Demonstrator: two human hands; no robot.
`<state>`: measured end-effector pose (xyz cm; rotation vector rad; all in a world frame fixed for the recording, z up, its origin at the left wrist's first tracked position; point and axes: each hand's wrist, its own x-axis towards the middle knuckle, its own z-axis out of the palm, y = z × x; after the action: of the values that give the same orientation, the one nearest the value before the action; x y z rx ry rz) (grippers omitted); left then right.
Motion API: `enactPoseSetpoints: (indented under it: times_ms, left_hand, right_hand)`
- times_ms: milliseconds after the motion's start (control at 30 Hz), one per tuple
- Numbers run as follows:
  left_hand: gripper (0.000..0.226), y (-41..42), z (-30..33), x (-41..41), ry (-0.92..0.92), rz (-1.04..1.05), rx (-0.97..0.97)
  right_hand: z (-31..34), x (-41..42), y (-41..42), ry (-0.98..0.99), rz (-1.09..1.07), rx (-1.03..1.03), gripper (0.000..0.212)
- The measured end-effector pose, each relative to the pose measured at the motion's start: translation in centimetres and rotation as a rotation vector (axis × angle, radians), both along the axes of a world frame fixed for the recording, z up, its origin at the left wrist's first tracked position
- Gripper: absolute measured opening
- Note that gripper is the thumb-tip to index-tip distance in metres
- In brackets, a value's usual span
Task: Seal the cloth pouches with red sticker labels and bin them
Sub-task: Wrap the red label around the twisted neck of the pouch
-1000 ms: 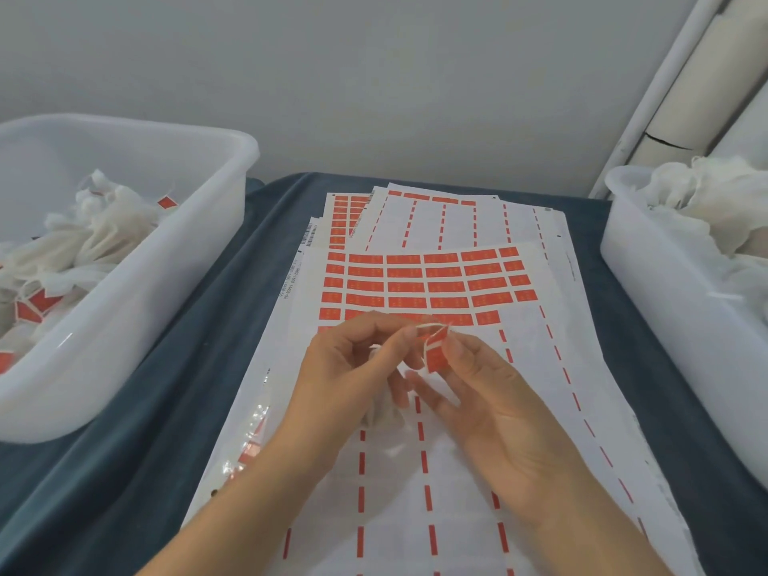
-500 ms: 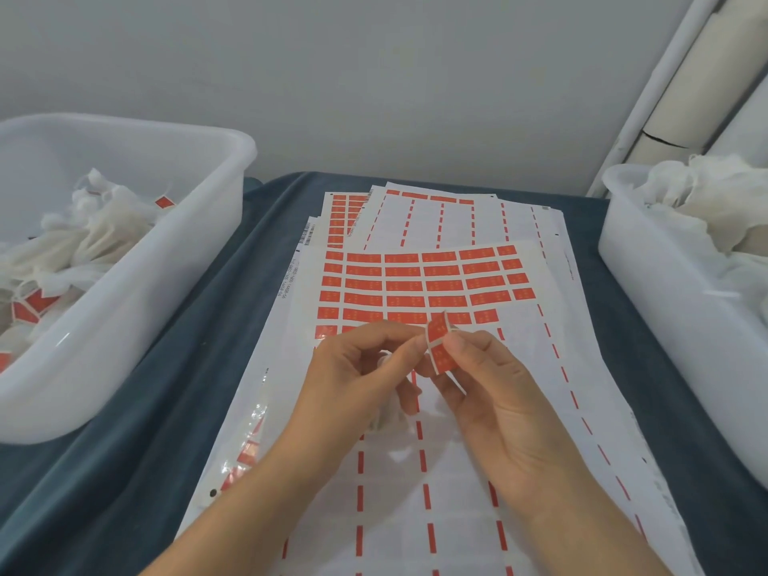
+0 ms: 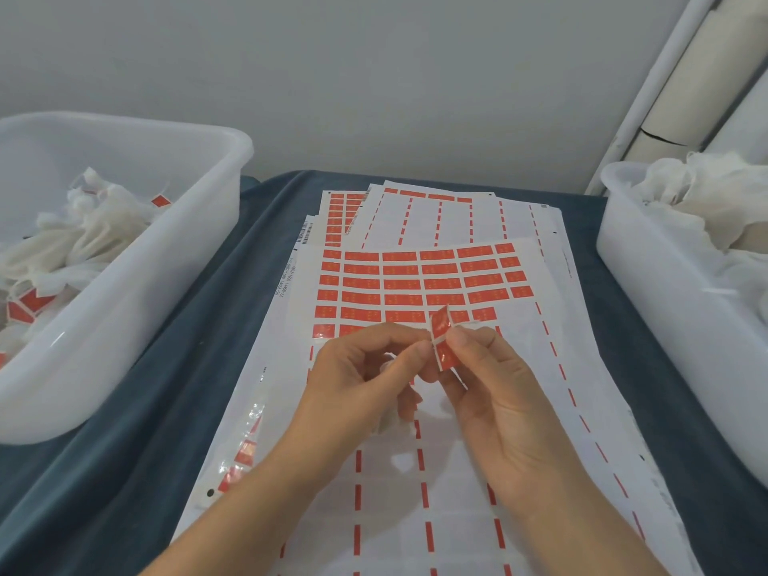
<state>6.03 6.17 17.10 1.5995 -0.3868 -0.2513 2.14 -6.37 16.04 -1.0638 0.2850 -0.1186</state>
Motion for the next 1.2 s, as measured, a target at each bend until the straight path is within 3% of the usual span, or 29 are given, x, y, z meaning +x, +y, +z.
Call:
enactPoseSetpoints:
  times_ms: [200,367,500,800,1033,1200]
  left_hand:
    - [0.019,0.0,-0.2,0.1,-0.039,0.054,0.056]
    - [0.027,0.3,-0.3,0.3,0.034,0.045,-0.006]
    - [0.027,0.6,-0.1,0.6,0.128,0.048,-0.081]
    - [0.028,0.6,0.1,0.5,0.148,-0.040,-0.047]
    - [0.022,0.5,0.1,0.4,0.141,-0.001,-0.047]
    - [0.025,0.4,0.1,0.4,0.088,0.016,0.030]
  right_hand:
    - [0.0,-0.3,0.5,-0.028,-0.083,-0.308,0.016]
    - [0.3,-0.2,0.6,-0.022,-0.140,-0.486,0.037]
    - [0.6,0.0,0.0,-0.004,-0.118,-0.402,0.052]
    - [0.7,0.1,-0.8,-0.051,-0.055,-0.342,0.027]
    - [0.6,-0.1,-0.5,-0.032,-0.170,-0.569,0.028]
    - [0.8,-0.3,-0.4,-0.093,-0.150,-0.623,0.021]
